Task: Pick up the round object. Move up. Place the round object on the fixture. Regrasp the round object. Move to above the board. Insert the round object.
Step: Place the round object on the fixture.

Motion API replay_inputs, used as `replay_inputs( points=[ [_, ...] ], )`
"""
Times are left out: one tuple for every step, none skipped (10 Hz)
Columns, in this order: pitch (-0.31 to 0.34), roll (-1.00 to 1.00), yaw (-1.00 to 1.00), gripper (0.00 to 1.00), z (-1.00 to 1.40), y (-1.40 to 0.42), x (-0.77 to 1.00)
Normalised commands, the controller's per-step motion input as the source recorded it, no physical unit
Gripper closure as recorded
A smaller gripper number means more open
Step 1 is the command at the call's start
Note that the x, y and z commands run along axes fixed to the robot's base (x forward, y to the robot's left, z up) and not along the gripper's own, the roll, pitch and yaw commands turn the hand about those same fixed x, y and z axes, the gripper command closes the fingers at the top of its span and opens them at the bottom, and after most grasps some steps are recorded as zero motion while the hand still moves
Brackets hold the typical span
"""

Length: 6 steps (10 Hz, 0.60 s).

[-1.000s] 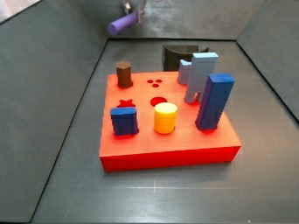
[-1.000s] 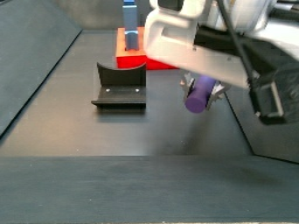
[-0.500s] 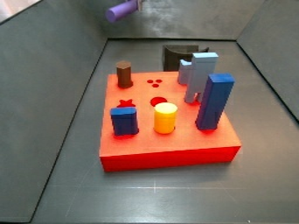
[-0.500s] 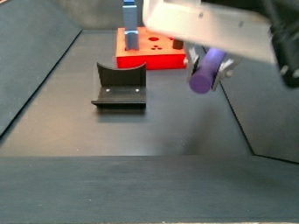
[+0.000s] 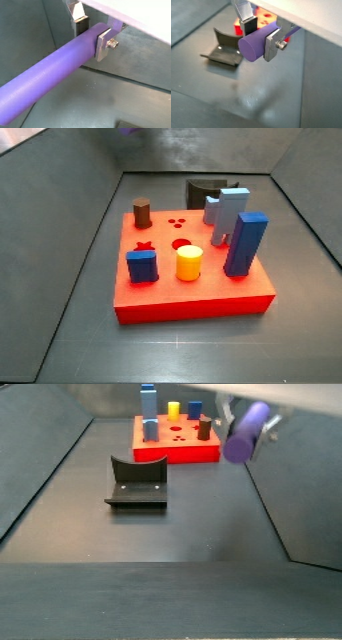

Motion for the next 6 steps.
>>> replay_inputs(
  points=[
    [0.024, 0.00, 1.00, 1.00, 0.10, -1.00, 0.82],
    [0.038, 0.00, 1.00, 1.00, 0.09, -1.00, 0.85],
    [0.057, 0.00, 1.00, 1.00, 0.09, -1.00, 0.89],
    [0.090, 0.00, 0.88, 1.00, 0.07, -1.00, 0.97],
    [0.102, 0.00, 0.63, 1.00, 0.06, -0.92, 1.00],
    [0.112, 0.01, 0.41, 1.00, 0.04, -0.79, 1.00]
  ],
)
